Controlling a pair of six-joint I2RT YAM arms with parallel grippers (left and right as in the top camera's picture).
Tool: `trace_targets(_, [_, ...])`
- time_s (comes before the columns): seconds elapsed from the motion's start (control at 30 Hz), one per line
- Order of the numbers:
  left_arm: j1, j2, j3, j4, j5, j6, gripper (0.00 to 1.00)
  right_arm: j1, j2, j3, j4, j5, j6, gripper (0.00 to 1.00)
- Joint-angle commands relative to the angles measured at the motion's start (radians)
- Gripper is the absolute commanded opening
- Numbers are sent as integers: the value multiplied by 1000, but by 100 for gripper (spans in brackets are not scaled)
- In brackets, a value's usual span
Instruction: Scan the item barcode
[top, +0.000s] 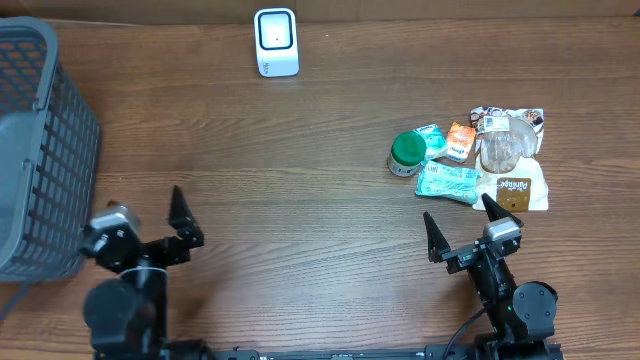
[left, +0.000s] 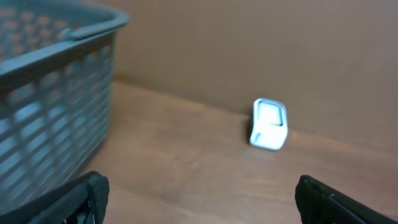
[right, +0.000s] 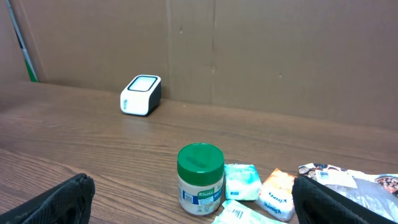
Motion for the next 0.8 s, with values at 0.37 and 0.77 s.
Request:
trace_targets(0.37, [4, -247, -398, 267, 68, 118, 99, -6, -8, -10, 5, 2, 2, 100])
trace_targets(0.77, [2, -270, -470, 224, 71, 80, 100, -6, -8, -10, 5, 2, 2, 100])
